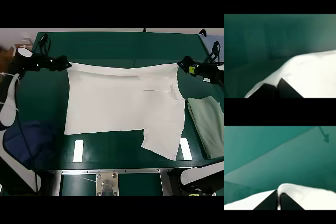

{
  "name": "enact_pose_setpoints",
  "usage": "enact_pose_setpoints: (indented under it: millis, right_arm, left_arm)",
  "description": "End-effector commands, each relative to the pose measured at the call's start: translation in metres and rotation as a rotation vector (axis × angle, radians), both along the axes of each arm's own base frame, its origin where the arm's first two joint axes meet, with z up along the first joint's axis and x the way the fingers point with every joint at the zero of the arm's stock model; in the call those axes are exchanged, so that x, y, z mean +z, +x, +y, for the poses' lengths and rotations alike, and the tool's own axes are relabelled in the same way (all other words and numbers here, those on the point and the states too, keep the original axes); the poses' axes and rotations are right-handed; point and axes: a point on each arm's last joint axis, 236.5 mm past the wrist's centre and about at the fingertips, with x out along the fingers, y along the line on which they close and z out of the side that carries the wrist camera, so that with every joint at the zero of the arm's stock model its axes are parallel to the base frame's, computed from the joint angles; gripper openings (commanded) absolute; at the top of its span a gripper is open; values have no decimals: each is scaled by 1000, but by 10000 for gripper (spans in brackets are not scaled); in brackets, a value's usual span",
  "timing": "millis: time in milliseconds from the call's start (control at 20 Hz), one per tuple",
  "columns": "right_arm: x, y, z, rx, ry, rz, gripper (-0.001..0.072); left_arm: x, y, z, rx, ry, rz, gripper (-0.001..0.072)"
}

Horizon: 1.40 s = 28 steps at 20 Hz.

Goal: Fold the shirts.

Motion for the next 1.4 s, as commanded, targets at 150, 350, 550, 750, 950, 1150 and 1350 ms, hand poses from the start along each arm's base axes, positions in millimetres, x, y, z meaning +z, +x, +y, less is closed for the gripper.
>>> enact_pose_setpoints:
  millis: [150,350,550,750,950,1150,1350]
  right_arm:
    - [39,30,-15,-6,-10,-89,18]
    - [37,15,-9,72,18,-50,18]
    - [6,-26,-19,155,28,128,17]
    - [-29,-67,-29,225,-2,290,16]
    - [-70,-91,-28,223,4,402,16]
    - [-100,-113,-30,232,-17,490,16]
    - [-104,-116,-30,235,-24,504,16]
  left_arm:
    - [31,29,0,42,-91,-45,24]
    - [34,17,0,2,-137,-2,24]
    - [6,-16,1,-88,-54,133,25]
    - [-15,-39,4,-135,-7,228,24]
    - [-57,-60,-3,-148,5,334,25]
    - [-76,-82,-6,-185,6,417,24]
    - [-90,-91,-4,-189,9,476,24]
